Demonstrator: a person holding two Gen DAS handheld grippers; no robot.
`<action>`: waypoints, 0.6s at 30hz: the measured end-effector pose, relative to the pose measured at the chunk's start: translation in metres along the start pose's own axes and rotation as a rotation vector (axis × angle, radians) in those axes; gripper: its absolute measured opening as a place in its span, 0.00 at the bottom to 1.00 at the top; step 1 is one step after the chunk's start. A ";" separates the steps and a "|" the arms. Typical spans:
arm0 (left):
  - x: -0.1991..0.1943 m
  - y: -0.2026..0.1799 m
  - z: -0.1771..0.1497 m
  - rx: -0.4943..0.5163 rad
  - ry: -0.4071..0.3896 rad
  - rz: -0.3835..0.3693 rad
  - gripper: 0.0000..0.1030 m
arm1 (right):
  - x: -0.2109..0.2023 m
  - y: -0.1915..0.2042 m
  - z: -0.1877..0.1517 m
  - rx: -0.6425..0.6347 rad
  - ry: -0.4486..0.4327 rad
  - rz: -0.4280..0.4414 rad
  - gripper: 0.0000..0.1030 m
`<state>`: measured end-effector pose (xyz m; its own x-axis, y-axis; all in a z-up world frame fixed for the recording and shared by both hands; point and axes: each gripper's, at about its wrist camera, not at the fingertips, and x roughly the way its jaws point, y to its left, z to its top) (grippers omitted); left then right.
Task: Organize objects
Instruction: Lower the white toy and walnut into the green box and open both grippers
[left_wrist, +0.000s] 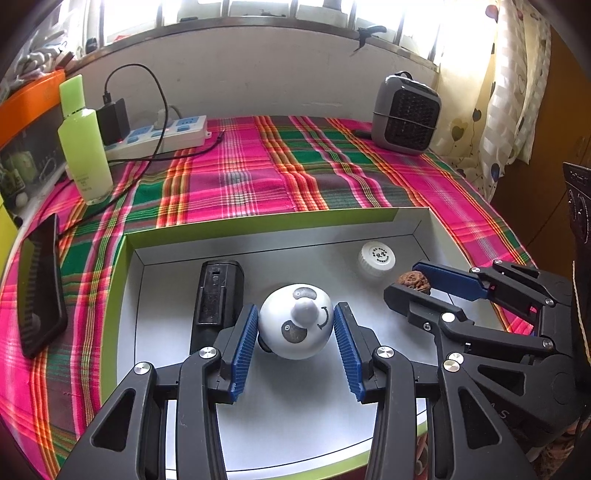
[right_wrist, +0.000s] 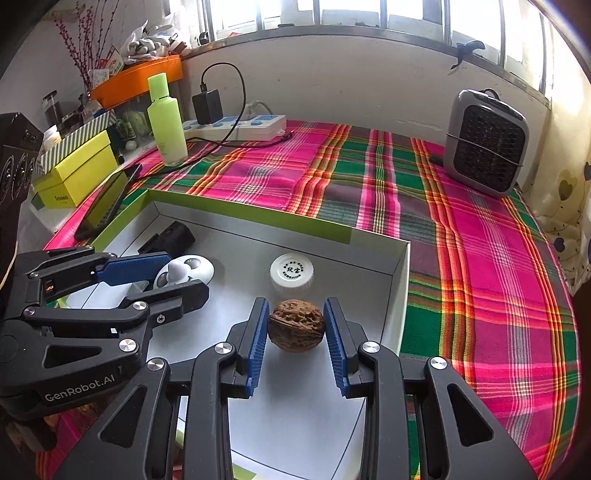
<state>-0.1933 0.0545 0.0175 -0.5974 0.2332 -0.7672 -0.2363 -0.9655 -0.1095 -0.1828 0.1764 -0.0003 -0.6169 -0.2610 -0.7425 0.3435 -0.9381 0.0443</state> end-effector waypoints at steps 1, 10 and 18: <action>0.000 -0.001 0.000 0.001 0.001 0.000 0.40 | 0.000 0.000 0.000 -0.003 0.000 -0.001 0.31; 0.006 -0.001 -0.003 -0.005 0.022 0.006 0.40 | 0.001 0.001 -0.001 -0.008 0.002 -0.008 0.31; 0.005 0.000 -0.003 -0.008 0.020 0.005 0.40 | 0.001 0.001 -0.001 -0.010 0.003 -0.014 0.31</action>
<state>-0.1941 0.0556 0.0122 -0.5829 0.2265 -0.7804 -0.2276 -0.9674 -0.1108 -0.1823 0.1753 -0.0016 -0.6192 -0.2473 -0.7452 0.3422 -0.9392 0.0274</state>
